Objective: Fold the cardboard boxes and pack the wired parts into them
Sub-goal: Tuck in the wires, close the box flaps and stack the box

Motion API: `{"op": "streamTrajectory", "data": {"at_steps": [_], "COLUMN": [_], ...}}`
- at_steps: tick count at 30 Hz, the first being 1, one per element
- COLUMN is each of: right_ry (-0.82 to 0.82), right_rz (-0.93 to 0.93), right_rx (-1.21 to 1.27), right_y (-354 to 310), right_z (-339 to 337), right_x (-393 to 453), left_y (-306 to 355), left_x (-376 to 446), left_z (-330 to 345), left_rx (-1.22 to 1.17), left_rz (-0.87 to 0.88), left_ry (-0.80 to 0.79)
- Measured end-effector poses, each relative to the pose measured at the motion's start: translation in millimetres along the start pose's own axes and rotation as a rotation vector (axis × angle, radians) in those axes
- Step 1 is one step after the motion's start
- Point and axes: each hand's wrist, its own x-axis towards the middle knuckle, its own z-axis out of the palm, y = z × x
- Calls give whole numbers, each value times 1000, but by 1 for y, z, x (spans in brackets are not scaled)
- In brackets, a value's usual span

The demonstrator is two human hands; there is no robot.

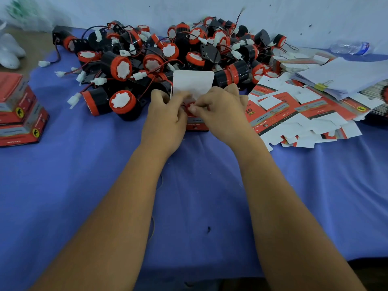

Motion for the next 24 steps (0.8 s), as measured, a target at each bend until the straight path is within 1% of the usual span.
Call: {"op": "streamTrajectory", "data": {"at_steps": [2, 8, 11, 15, 18, 24], "right_ry": [-16, 5, -65, -161, -140, -107], "right_rz": [-4, -10, -10, -13, -31, -65], "right_rx": [35, 165, 235, 262, 243, 110], "right_y": [2, 8, 14, 26, 27, 20], "right_z": [0, -8, -17, -26, -26, -22], "right_x": [0, -3, -2, -1, -1, 0], "left_y": [-2, -6, -7, -7, -7, -8], "left_x": [0, 2, 2, 2, 1, 0], "left_z": [0, -4, -6, -7, -7, -7], "left_rx": [-9, -4, -16, 2, 18, 1], "left_rz": [-8, -3, -14, -25, -16, -7], "left_ry": [-12, 9, 6, 0, -2, 21]}}
